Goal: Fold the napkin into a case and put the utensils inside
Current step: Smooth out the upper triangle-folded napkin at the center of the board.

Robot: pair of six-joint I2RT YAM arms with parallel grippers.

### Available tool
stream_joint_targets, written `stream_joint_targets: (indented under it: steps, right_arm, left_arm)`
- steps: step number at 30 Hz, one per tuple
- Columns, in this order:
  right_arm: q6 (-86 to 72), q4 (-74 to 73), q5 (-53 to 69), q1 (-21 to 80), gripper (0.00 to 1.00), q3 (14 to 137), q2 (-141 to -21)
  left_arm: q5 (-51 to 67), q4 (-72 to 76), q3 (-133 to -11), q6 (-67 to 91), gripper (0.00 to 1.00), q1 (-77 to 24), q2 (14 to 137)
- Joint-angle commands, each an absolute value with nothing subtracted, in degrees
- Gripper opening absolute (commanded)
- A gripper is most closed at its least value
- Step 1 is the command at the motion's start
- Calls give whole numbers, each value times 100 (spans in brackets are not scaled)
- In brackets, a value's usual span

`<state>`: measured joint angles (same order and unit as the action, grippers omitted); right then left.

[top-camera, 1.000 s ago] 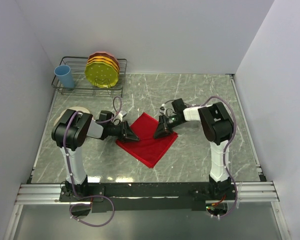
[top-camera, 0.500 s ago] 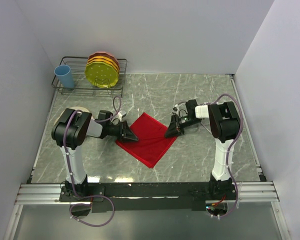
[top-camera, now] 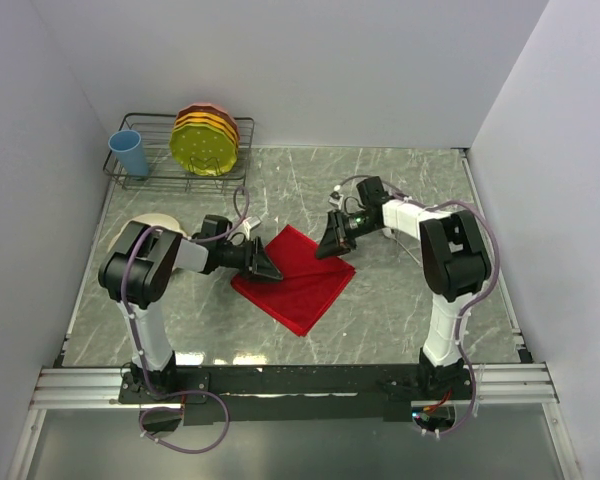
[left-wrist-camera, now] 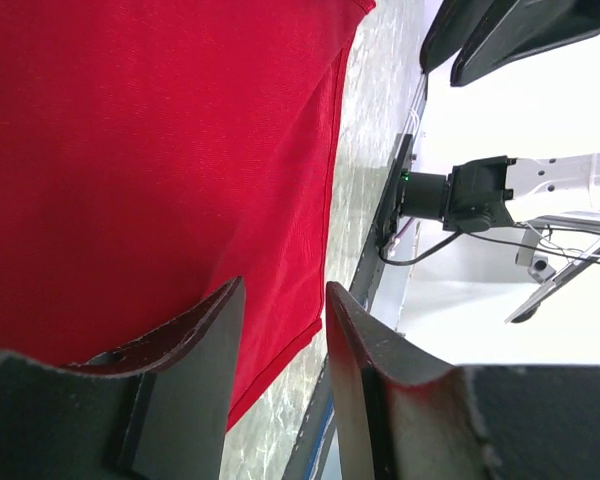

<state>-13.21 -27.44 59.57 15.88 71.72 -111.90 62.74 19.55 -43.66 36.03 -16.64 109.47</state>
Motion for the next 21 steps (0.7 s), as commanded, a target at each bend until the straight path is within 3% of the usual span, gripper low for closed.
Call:
stream_joint_targets:
  steps: [1,11,21]
  right_arm:
    - [-1345,-2627,5661,1740,27,7400,-11460]
    - [-563,-3208,4721,1749,25,7655,-12366]
    - [-396,-3366,4096,1731,19,7322,-12226]
  left_arm:
    - [6205,2110,-4535,3604,45,-1731,10801]
    - [6398,1855,-4562,3235,47,-1582,11425]
    - [6837,485,-4544,1961,53,-985,11189]
